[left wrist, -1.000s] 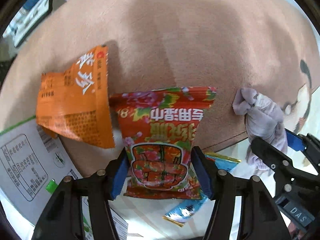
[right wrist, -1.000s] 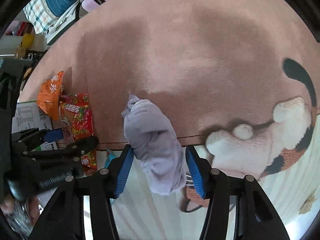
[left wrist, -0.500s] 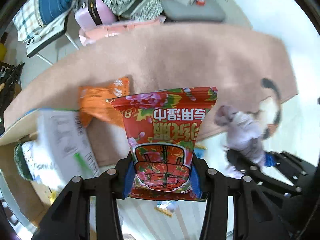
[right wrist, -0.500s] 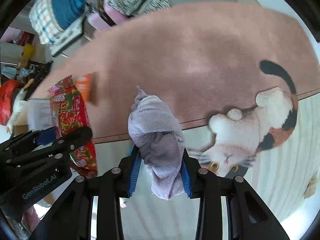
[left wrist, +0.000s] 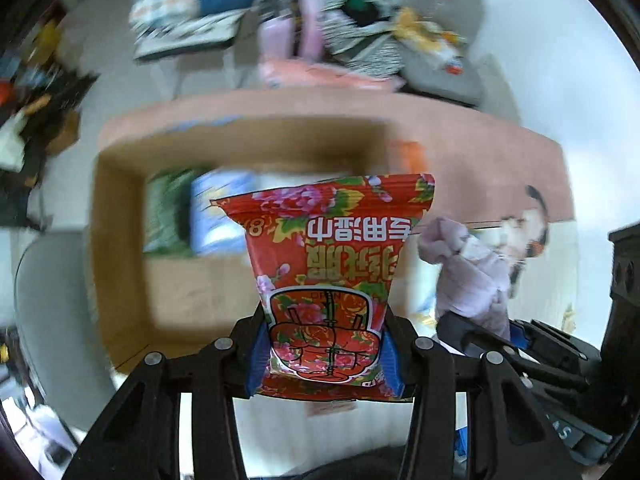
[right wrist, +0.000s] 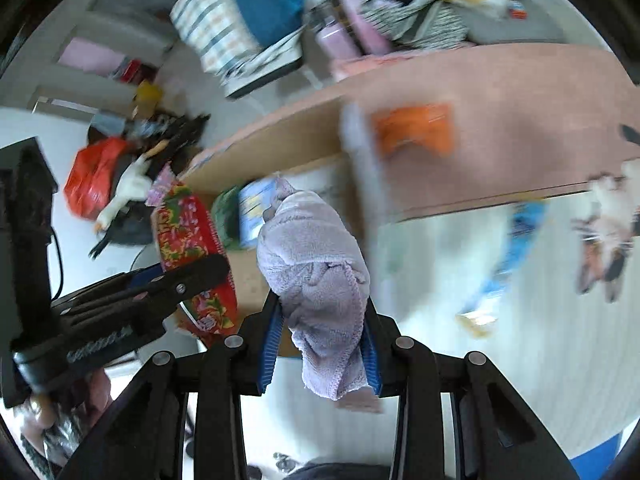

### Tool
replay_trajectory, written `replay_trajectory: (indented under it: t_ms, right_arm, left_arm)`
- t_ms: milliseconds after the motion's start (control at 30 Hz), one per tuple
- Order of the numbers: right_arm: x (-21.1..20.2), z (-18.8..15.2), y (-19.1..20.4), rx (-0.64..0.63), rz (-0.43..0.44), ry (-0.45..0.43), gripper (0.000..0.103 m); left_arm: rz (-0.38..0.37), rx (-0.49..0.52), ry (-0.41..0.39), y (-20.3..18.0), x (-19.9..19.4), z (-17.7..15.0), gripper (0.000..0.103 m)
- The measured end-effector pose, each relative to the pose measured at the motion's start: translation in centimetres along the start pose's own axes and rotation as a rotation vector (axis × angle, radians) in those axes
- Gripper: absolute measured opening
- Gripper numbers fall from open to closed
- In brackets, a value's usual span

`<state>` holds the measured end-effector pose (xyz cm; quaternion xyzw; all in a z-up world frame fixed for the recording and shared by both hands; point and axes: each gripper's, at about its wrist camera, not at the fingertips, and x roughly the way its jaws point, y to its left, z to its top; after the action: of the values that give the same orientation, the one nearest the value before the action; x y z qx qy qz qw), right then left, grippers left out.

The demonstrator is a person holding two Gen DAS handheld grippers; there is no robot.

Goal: Organize soft objects
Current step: 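Place the red bag and lilac cloth into the box and release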

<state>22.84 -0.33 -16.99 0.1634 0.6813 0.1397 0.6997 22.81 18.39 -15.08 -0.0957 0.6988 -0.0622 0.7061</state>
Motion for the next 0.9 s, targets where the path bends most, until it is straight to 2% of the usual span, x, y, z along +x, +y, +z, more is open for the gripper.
replay_trajectory:
  t_ms: [100, 167, 267, 500, 667, 800, 833, 867, 900]
  right_arm:
    - [4.0, -0.7, 4.1, -0.017, 0.014, 0.048, 0.037]
    - [7.2, -0.9, 6.4, -0.045, -0.009, 0.08, 0.037]
    - [11.0, -1.5, 8.7, -0.069, -0.05, 0.112, 0.037]
    - [16.6, -1.9, 10.1, -0.072, -0.135, 0.165, 0.037]
    - [18.7, -1.9, 9.9, -0.059, -0.17, 0.191, 0.038]
    - [19.6, -2.1, 10.5, -0.063, -0.191, 0.214, 0.049]
    - [19.6, -2.2, 10.8, -0.066, -0.201, 0.219, 0.051]
    - [19.4, -2.3, 10.7, -0.056, -0.191, 0.218, 0.057]
    - [19.1, -2.4, 10.9, -0.042, -0.179, 0.218, 0.067]
  left_arm:
    - [0.022, -0.062, 0.048, 4.7, 1.6, -0.4, 0.043]
    - [0.025, -0.102, 0.1, 7.8, 3.4, -0.5, 0.043]
    - [0.015, -0.129, 0.152, 10.3, 6.1, -0.4, 0.043]
    - [-0.067, -0.146, 0.277, 12.0, 11.9, -0.1, 0.043]
    - [-0.087, -0.115, 0.312, 11.3, 14.0, 0.3, 0.044]
    - [-0.075, -0.137, 0.338, 11.3, 14.1, 0.6, 0.044]
    - [-0.091, -0.148, 0.337, 11.3, 13.7, 0.6, 0.044]
    - [-0.097, -0.147, 0.334, 11.2, 13.3, 0.6, 0.044]
    - [-0.08, -0.132, 0.321, 11.2, 12.5, 0.7, 0.045]
